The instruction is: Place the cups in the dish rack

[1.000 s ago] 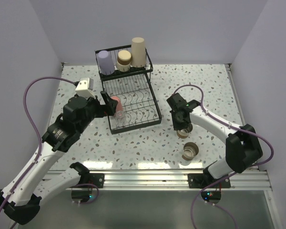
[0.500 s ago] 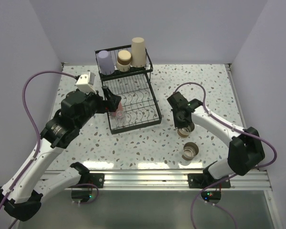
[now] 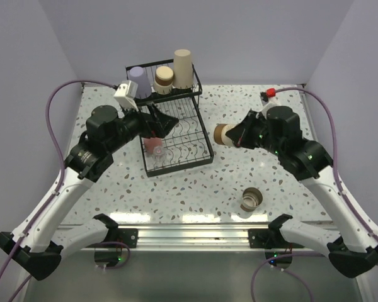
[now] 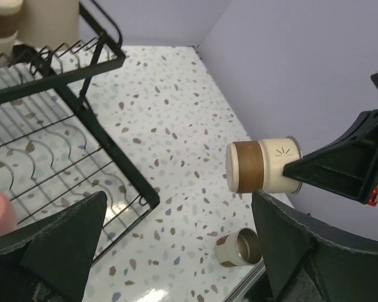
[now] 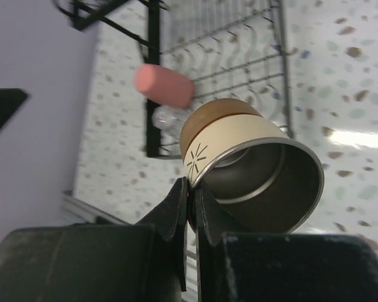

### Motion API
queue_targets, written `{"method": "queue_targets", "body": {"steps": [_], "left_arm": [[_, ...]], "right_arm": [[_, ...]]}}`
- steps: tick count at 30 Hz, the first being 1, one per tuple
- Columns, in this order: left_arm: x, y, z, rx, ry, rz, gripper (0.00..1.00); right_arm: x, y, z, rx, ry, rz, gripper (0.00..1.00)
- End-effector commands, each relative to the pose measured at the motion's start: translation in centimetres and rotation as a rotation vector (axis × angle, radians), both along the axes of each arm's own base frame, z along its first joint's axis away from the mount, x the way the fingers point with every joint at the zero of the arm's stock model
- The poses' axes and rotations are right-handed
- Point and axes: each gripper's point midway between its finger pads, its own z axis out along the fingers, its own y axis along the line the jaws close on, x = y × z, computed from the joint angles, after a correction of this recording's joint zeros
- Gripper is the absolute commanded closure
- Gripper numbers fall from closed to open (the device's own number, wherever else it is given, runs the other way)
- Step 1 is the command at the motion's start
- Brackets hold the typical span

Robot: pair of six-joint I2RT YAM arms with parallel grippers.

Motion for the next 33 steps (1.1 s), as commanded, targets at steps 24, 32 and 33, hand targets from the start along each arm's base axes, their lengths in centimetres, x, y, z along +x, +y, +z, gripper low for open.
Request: {"method": "queue_targets", "body": {"steps": [24,32,33], "left_arm": [[-5.3,-2.3,9.9,-0.57,-0.062,-0.492,0.0],[-6.4,-1.7,8.5,-0.488,-0.12,-0.477,0.0],[-6.4,-1.7,8.4,-0.492,-0.128,-0.483,0.0]], "right_arm": [[-5.6,7.2,20.2,1.073,-0.133,0.389,1.0],[-5.3,7.2,17.5,1.066,-0.071,0.357,1.0],[-5.3,7.2,17.5,1.064,-0.073,0.358,1.0]]}}
